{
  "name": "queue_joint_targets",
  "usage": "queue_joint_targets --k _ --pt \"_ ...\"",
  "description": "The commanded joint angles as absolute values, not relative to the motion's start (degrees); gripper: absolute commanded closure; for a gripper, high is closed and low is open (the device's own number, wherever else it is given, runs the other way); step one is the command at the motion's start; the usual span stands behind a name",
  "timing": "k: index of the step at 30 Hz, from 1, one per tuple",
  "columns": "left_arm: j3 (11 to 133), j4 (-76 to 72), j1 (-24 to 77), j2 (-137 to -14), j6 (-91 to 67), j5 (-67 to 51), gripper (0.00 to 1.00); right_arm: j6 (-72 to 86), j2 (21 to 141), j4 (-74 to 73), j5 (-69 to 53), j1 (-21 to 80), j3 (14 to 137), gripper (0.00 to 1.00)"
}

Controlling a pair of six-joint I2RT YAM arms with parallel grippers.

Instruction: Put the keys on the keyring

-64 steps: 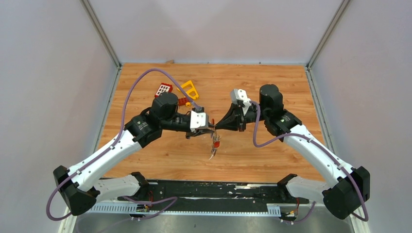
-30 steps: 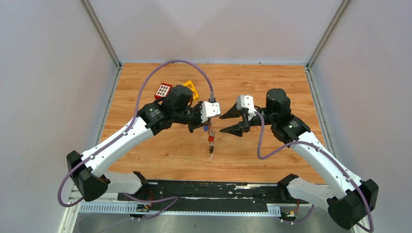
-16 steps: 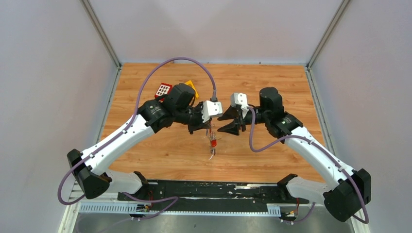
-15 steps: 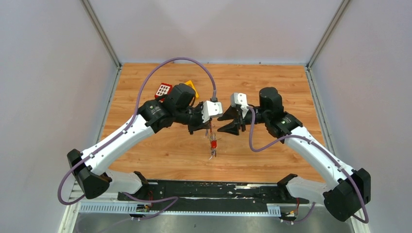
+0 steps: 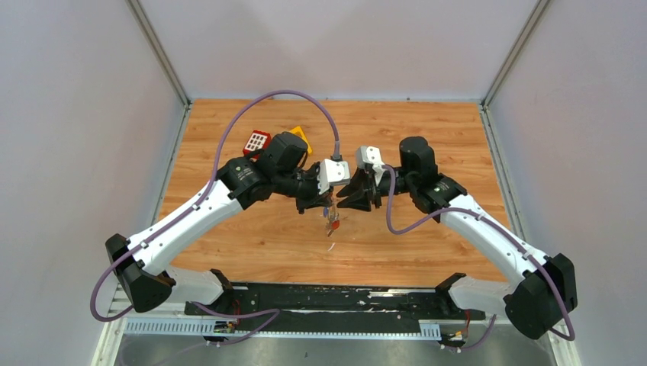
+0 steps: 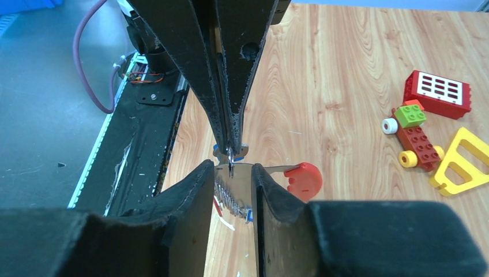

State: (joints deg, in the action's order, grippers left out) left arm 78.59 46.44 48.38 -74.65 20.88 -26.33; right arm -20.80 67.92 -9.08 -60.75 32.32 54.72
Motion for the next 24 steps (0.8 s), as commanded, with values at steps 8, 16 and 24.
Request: queue_joint_targets --k 8,16,24 --pt "79.02 42.32 48.78 -74.0 19.4 -28.91 1.0 -19.26 69.14 -6.51 -63.85 33.33 56.18 0.9" --pt "77.82 41.61 48.78 -73.83 19.64 -28.91 1.0 -19.46 68.39 -6.59 -63.35 33.35 56.16 0.92" --pt "77.16 41.33 48.78 -73.41 19.72 -29.16 1.0 -19.78 67.66 -6.8 -62.93 33.33 56.33 0.85"
